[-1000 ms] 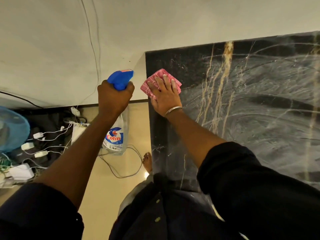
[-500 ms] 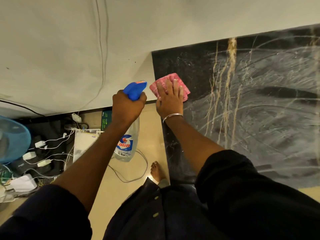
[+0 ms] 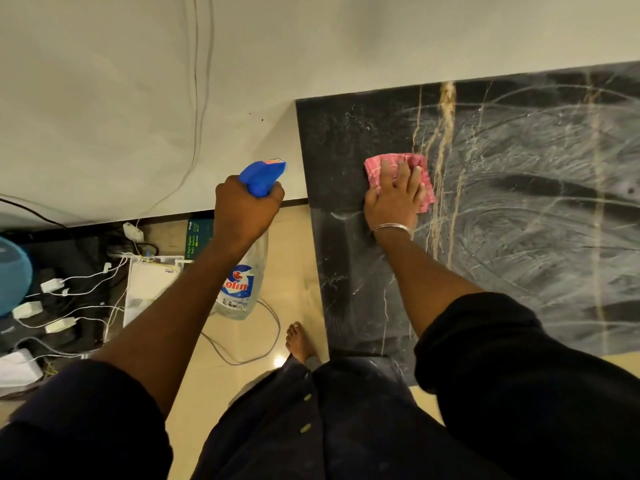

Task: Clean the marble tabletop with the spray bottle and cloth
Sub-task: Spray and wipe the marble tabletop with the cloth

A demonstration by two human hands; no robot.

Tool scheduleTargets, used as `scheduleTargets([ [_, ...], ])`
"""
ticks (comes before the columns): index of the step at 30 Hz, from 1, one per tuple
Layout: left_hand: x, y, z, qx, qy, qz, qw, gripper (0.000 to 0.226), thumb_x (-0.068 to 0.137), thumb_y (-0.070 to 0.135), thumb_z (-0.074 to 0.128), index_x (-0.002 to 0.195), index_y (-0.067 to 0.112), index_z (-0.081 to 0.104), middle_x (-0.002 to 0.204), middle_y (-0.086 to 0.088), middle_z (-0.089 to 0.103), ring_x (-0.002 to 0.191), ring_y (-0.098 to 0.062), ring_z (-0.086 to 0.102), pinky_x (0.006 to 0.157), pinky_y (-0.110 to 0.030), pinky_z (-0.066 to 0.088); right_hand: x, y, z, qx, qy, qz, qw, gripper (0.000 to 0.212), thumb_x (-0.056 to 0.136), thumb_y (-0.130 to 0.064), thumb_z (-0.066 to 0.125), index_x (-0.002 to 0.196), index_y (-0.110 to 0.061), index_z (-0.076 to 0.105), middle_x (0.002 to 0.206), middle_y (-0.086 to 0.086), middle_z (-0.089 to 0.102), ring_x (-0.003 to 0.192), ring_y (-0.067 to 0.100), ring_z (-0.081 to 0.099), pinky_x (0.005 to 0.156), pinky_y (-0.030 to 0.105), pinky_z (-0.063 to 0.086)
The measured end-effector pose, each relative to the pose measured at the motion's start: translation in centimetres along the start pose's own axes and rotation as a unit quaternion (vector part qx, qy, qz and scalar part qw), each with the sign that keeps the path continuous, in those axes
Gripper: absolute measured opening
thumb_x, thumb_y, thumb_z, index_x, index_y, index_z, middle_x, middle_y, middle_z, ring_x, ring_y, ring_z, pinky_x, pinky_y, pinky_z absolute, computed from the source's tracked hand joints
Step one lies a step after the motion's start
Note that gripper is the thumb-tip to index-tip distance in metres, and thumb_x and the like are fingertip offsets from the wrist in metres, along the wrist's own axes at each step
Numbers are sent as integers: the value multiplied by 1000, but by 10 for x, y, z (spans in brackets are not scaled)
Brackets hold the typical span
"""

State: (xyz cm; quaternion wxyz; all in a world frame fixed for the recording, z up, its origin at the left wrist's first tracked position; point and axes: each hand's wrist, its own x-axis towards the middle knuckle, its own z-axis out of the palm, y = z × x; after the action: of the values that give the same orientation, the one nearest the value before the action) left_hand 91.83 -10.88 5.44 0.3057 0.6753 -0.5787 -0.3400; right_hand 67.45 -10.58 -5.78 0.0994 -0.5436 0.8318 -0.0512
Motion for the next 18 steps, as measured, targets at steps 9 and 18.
scheduleTargets([
  [9, -23, 0, 6, 12, -6, 0, 1000, 21, 87, 22, 65, 94, 3, 60, 71, -12, 55, 61, -17, 54, 62, -25, 48, -69, -60, 22, -9, -77, -286, 955, 56, 100, -34, 43, 154, -28, 29, 162, 9, 24, 151, 34, 12, 123, 53, 9],
  [18, -42, -2, 3, 33, -27, 11, 999, 16, 89, 23, 64, 91, 9, 56, 64, -3, 50, 55, -14, 50, 58, -15, 42, -37, 53, -7, 22, -19, -76, 997, 67, 90, -44, 21, 154, -27, 30, 163, 9, 24, 152, 35, 10, 122, 53, 11],
])
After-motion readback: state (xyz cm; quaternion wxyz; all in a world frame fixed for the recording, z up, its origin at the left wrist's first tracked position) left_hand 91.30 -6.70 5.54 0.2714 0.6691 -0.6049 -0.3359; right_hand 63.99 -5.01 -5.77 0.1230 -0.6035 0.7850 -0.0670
